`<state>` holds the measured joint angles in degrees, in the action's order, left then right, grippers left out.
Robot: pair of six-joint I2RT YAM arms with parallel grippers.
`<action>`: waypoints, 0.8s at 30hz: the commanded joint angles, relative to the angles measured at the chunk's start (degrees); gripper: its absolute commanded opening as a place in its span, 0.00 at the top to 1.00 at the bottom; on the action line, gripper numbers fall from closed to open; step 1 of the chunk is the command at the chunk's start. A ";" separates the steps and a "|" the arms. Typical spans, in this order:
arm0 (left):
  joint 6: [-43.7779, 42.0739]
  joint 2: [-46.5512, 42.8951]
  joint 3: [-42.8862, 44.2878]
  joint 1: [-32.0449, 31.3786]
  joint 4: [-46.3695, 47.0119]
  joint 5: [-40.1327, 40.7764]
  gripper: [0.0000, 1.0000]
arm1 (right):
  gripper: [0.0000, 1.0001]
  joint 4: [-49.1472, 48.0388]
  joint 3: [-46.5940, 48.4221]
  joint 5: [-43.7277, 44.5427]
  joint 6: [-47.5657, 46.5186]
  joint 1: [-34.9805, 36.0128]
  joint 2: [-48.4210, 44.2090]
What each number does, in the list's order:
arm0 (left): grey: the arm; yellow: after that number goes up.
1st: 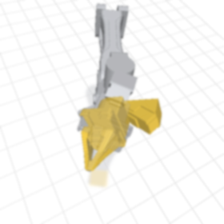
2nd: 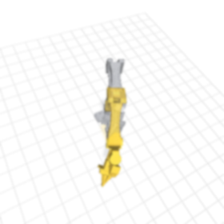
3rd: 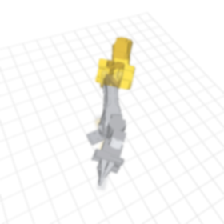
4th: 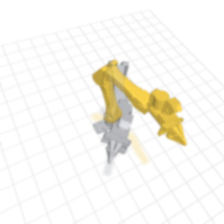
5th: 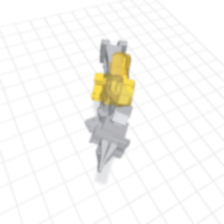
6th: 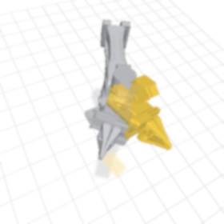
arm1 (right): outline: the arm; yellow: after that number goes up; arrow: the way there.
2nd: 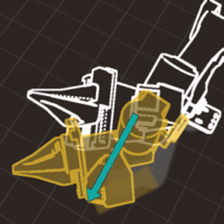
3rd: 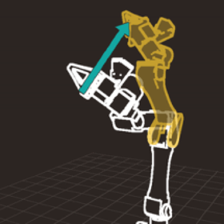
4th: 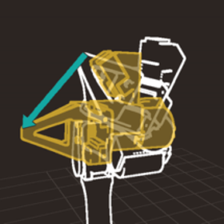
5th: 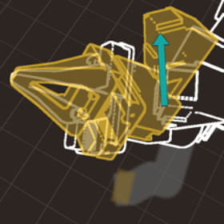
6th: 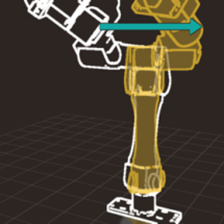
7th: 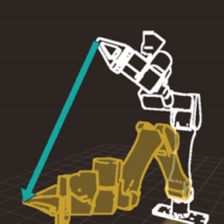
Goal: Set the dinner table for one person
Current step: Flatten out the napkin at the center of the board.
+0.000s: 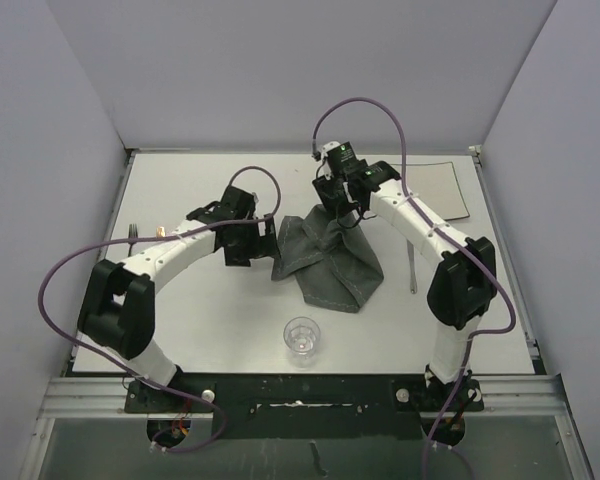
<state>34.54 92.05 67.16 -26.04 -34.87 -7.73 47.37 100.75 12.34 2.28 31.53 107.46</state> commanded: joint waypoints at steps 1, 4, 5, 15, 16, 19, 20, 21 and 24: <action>2.11 4.50 1.25 -1.05 4.20 0.61 0.14 | 0.38 -1.16 1.52 1.80 2.46 -0.10 -3.13; 2.39 5.90 1.01 -1.70 4.98 1.24 0.14 | 0.28 -2.13 0.24 2.49 2.77 -0.23 -5.33; 2.45 6.28 0.90 -1.80 5.25 1.43 0.14 | 0.27 -2.60 -0.44 2.35 2.87 -0.20 -6.14; 5.43 8.87 0.43 -3.72 6.26 0.66 0.17 | 0.31 -4.37 -8.79 -3.16 6.53 -0.16 -10.16; 5.71 9.08 0.43 -3.99 5.90 0.83 0.18 | 0.33 -4.70 -9.75 -4.28 7.11 -0.18 -10.76; 6.20 9.54 0.16 -4.74 4.61 1.59 0.19 | 0.41 -5.92 -12.60 -8.02 8.42 -0.13 -12.18; 6.36 9.55 -0.14 -4.92 4.43 1.73 0.20 | 0.42 -6.19 -13.41 -8.99 8.66 -0.05 -12.40; 6.45 9.62 -0.52 -5.10 4.39 1.84 0.20 | 0.44 -6.42 -14.06 -9.51 8.84 0.00 -12.46; 7.00 10.10 -1.12 -5.46 4.00 2.09 0.21 | 0.47 -6.24 -15.11 -9.87 9.17 0.37 -11.75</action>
<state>40.12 100.55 66.52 -31.05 -31.09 -6.66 43.79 86.28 5.45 9.74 31.55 98.26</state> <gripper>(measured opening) 0.797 0.552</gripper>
